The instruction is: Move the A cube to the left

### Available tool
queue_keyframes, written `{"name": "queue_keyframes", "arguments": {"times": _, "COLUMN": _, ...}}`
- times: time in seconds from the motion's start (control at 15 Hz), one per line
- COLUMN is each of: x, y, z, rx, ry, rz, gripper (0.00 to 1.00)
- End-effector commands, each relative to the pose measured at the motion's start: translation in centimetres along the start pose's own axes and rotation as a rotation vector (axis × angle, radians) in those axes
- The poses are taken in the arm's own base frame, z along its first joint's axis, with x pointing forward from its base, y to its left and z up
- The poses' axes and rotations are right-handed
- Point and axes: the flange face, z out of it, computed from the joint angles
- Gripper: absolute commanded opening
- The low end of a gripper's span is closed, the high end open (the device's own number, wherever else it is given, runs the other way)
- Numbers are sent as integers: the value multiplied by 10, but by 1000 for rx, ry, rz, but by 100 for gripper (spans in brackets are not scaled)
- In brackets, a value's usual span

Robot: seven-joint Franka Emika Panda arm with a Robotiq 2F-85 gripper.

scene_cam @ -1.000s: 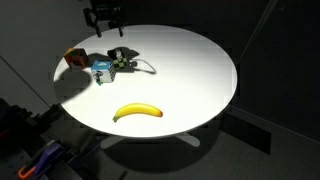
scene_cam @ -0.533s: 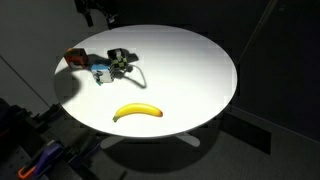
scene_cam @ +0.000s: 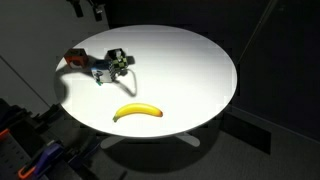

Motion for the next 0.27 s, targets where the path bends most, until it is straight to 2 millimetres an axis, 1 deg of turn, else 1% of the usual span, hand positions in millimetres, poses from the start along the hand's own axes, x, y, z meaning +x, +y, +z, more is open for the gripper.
{"name": "queue_keyframes", "arguments": {"times": 0.0, "x": 0, "y": 0, "z": 1, "rx": 0, "ry": -4, "rz": 0, "gripper": 100}}
{"name": "queue_keyframes", "arguments": {"times": 0.2, "x": 1, "y": 0, "z": 5, "rx": 0, "ry": -12, "rz": -1, "gripper": 100}}
